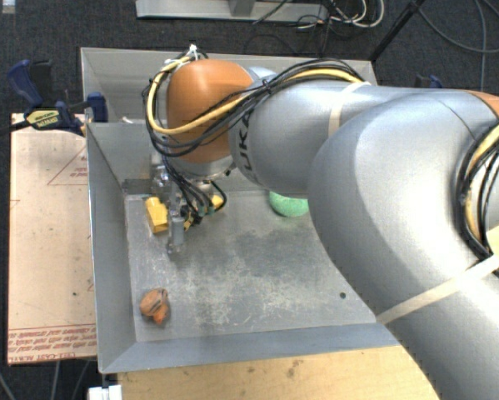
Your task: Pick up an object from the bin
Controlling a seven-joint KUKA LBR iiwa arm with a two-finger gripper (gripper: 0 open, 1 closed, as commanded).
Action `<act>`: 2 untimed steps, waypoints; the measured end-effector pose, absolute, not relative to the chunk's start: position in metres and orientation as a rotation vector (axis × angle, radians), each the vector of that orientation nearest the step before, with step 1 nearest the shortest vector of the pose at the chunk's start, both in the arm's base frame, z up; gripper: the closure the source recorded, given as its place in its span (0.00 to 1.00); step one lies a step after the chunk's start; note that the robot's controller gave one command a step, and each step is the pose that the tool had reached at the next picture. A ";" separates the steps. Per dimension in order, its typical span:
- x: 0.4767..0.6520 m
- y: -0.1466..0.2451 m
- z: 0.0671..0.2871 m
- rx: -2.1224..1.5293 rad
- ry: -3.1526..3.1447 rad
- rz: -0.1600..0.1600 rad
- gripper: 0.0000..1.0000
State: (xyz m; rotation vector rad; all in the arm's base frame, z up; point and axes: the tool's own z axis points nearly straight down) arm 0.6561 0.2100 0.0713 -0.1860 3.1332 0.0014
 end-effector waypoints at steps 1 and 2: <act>0.655 0.226 0.073 0.451 3.105 0.005 1.00; 0.655 0.226 0.073 0.451 3.105 0.005 1.00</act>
Offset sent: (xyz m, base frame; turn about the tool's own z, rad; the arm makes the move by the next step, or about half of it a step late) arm 0.0000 0.0000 0.0000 0.0000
